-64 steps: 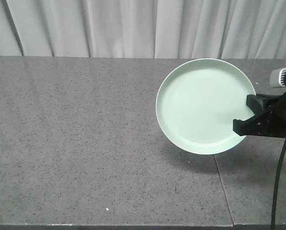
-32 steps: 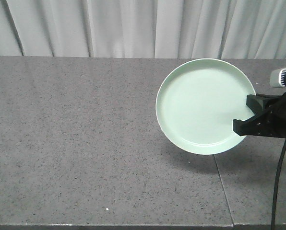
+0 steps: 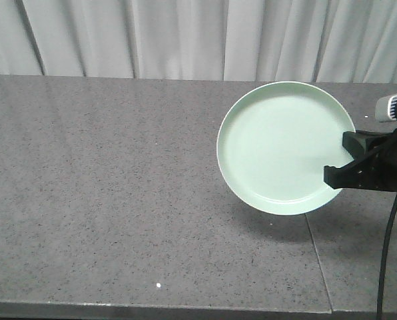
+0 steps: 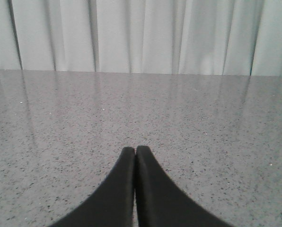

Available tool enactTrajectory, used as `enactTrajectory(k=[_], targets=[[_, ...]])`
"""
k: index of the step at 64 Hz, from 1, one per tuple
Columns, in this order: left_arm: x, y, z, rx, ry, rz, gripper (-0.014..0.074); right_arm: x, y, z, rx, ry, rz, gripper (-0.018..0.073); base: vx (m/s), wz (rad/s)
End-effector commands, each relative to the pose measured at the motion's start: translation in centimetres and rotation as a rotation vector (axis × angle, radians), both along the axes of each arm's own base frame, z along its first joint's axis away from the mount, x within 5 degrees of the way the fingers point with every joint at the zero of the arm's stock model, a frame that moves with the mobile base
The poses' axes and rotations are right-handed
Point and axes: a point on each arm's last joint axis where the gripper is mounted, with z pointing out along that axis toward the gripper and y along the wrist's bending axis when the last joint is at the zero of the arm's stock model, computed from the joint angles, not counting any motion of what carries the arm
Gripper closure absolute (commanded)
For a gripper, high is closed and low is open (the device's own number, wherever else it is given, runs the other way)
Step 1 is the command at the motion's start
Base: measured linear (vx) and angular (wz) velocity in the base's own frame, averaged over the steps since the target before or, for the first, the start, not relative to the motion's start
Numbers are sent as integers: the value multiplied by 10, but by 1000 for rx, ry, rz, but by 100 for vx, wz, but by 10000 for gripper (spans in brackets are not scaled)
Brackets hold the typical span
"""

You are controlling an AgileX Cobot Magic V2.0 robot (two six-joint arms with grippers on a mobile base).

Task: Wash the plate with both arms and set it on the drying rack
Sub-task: 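Hold the plate raised in the right gripper, then drive the base backward and turn away from the counter holding the plate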

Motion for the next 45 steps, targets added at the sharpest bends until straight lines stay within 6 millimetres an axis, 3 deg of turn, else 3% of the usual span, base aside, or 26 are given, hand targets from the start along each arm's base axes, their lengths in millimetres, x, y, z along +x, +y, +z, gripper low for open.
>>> enactTrajectory(k=[1,45], targets=[[0,0,2,-9,-70,0,602,1,-2,21,22,-125,-11,569,-4,14],[0,0,2,-9,-70,0,602,1,-2,21,22,-125,-11,569,-6,34]])
